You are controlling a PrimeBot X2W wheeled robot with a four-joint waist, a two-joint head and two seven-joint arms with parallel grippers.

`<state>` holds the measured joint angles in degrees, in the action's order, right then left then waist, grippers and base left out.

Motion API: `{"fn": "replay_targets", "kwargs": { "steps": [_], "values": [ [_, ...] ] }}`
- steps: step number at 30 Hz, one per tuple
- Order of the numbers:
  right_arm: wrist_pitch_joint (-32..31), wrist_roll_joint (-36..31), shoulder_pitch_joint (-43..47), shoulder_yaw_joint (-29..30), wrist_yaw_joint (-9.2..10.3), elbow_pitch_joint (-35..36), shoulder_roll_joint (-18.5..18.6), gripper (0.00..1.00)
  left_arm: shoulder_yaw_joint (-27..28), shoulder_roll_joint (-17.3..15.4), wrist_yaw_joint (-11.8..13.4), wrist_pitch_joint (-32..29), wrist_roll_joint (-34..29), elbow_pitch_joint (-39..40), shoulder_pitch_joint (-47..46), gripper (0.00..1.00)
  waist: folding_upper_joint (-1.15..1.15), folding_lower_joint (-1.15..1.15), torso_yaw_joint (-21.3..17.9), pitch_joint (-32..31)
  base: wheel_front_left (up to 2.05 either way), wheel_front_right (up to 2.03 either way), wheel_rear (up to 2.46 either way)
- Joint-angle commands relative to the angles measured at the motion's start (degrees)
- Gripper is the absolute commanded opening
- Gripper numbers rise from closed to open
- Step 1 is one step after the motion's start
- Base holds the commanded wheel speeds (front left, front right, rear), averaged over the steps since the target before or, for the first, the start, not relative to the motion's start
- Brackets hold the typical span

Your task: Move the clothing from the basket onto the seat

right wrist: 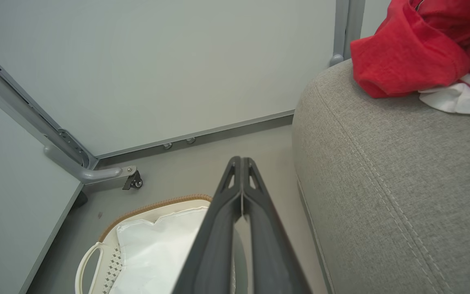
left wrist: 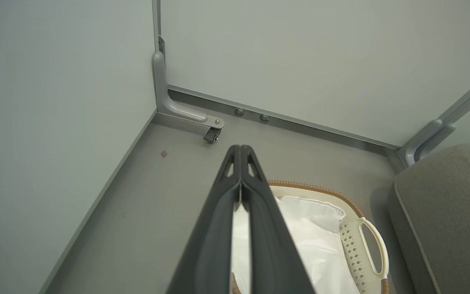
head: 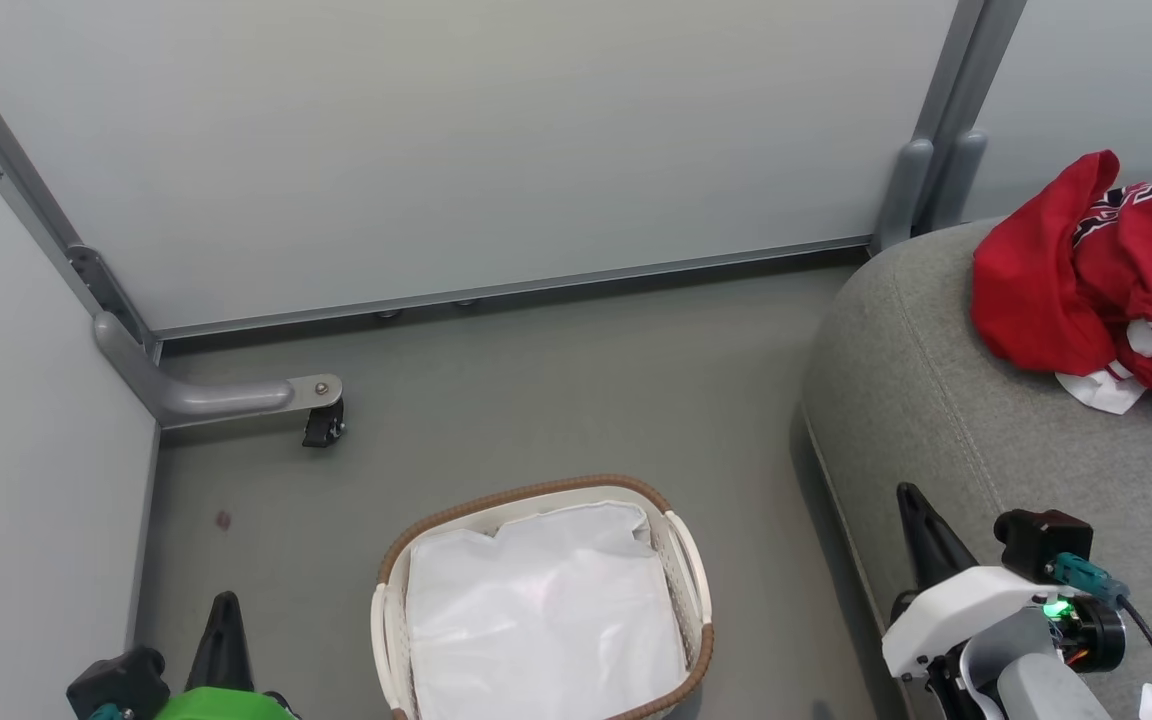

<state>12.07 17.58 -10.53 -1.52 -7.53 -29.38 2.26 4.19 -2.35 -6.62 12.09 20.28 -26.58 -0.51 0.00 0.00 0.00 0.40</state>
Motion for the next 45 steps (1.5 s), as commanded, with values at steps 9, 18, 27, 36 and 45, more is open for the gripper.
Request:
{"fn": "replay_targets", "kwargs": {
  "steps": [9,18,27,36,45],
  "values": [
    [-2.3,10.9,0.2,1.1,0.01,3.4,0.3,0.0,0.3,-0.3,-0.2,-2.3,10.5,2.9,-1.6,0.0,0.0,0.0,0.0,0.0,0.0,0.0,0.0],
    [-4.4,19.1,0.8,2.0,0.02,5.0,0.3,0.0,0.6,-0.3,-0.3,-4.4,18.4,4.2,-2.3,0.0,0.0,0.0,0.0,0.0,0.0,0.0,0.0],
    [-6.3,26.6,1.2,2.8,0.02,6.5,0.4,0.0,0.8,-0.4,-0.4,-6.3,25.7,5.4,-2.8,0.0,0.0,0.0,0.0,0.0,0.0,0.0,0.0],
    [-8.3,34.3,1.8,3.7,0.03,7.9,0.5,0.0,1.1,-0.4,-0.5,-8.3,33.1,6.5,-3.4,0.0,0.0,0.0,0.0,-0.1,0.0,0.0,0.0],
    [-9.9,40.5,2.2,4.3,0.03,9.1,0.5,0.0,1.3,-0.5,-0.6,-9.9,39.1,7.6,-3.8,0.0,0.0,0.0,0.0,-0.1,0.0,0.0,0.0]
  ]
}}
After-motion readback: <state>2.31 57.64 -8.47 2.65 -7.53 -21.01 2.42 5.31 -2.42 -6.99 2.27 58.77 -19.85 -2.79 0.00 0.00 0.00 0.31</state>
